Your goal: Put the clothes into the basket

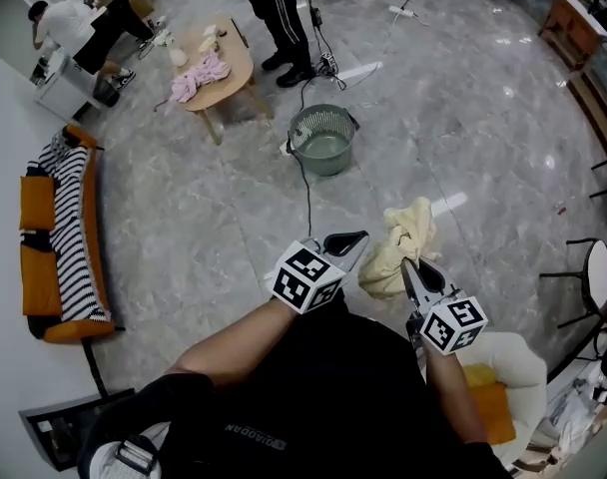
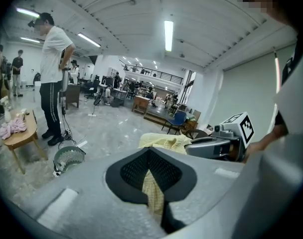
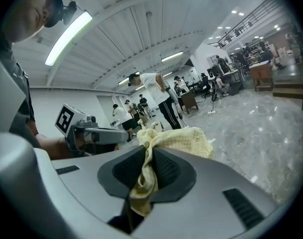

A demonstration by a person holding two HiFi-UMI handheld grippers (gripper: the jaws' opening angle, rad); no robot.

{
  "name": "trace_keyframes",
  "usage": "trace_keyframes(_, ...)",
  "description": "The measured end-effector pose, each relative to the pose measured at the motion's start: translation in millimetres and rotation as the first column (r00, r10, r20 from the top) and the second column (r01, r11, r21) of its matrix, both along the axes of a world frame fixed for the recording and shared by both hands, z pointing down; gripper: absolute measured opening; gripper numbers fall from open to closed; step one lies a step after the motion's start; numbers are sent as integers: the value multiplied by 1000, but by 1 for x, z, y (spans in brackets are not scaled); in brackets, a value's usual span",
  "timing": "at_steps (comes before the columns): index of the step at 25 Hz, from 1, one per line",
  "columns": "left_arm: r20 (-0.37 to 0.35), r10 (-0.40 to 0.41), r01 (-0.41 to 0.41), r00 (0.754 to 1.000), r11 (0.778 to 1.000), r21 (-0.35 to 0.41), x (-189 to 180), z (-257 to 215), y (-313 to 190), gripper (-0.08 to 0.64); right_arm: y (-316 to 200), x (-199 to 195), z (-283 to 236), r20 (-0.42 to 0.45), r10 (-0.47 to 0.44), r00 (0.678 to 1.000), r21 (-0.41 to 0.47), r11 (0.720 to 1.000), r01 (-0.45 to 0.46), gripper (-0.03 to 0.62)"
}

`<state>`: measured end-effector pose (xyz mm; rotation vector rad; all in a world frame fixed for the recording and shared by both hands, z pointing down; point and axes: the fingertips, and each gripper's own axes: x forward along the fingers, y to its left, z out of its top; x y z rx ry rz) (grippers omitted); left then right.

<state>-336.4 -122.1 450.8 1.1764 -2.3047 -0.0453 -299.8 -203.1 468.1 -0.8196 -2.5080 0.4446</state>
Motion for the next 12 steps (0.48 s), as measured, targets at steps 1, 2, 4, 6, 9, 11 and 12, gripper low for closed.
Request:
trace_keyframes(1, -1, -10, 10, 1000, 1000, 4, -9, 0, 7, 0, 5, -9, 0, -3, -8, 1000, 3, 1000, 8, 58)
trace_keyframes(2, -1, -19, 19, 1000, 1000, 8, -19, 0, 13, 0, 11, -19, 1, -7, -16, 1000, 6, 1000, 16, 58)
trace_keyframes(4, 8, -39, 39, 999, 999, 16, -42, -1, 27, 0, 22, -41, 3, -16, -30, 999, 10, 999, 30, 58)
trace_keyframes(6, 16, -59, 58, 998, 998, 26, -66, -3, 41, 0, 34, -64, 5, -25, -44, 999, 17, 999, 45, 58)
trace_keyframes(9, 10, -82, 81, 997, 996, 39, -94, -2, 66, 0, 57, -94, 8, -45, -69, 997, 28, 997, 70, 58)
trace_keyframes(11, -3, -94, 94, 996, 995, 40, -108, 2, 85, 0, 74, -112, 10, -61, -83, 995, 25, 996, 85, 58)
trace_keyframes(12, -10, -100, 101, 995, 994, 40, -115, 3, 96, 0, 83, -121, 11, -71, -88, 994, 16, 996, 90, 58)
